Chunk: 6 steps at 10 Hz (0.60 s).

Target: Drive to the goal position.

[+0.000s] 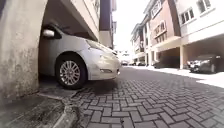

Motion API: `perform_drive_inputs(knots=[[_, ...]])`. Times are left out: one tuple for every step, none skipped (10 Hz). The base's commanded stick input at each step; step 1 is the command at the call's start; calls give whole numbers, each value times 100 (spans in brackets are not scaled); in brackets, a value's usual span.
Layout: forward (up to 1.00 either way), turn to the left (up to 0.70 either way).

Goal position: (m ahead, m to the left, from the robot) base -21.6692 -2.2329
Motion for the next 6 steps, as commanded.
perform_drive_inputs(knots=[[0, 0], [0, 0], [0, 0], [0, 0], [0, -11], [0, -55]])
